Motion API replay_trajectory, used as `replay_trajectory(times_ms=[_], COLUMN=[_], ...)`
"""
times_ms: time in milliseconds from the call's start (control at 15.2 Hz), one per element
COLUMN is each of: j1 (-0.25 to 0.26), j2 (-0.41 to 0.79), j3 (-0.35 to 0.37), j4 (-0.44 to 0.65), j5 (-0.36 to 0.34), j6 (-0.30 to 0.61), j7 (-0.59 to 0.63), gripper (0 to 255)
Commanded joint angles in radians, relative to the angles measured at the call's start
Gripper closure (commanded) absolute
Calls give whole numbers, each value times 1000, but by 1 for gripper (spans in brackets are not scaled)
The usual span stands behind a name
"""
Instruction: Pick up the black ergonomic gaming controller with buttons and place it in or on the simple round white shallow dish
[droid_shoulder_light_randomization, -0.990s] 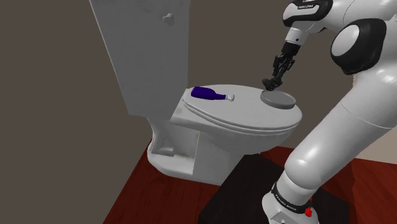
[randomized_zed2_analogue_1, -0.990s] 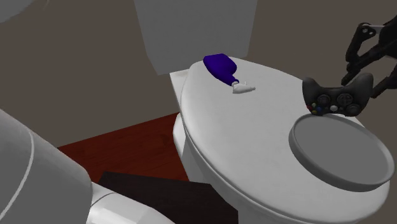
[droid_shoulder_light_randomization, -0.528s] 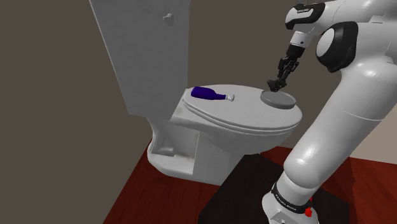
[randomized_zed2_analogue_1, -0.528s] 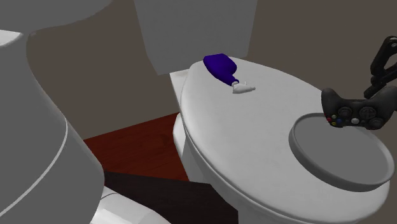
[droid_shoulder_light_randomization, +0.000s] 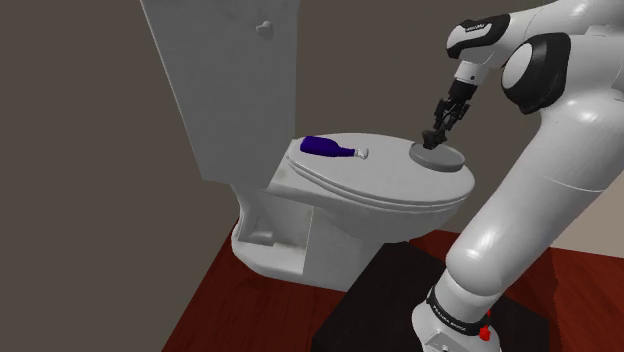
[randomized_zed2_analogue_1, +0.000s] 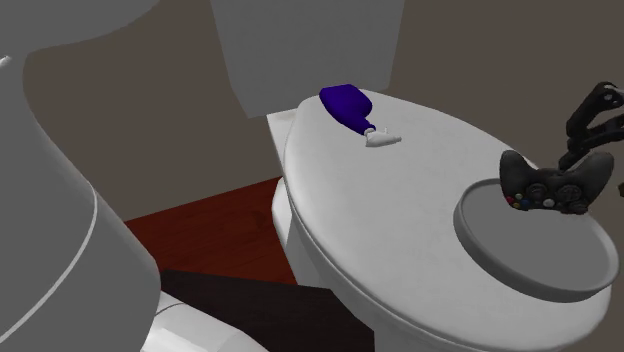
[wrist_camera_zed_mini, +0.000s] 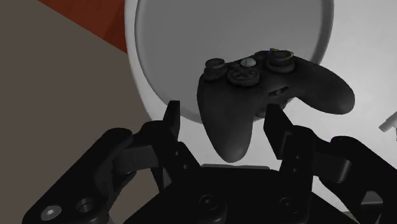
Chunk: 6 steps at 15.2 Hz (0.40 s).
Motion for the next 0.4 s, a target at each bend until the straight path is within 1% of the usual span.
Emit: replay_trajectory(times_ms=[0,66,132,330], j1=[1,30,15,17], j2=[1,-142,-58,-56], j3=[1,73,34,30], j4=[-1,-117,-51,-49], j5=[0,-191,-53,-67], j6=[-1,90,37,38], j7=[0,451,52,71], gripper=[0,0,0,0])
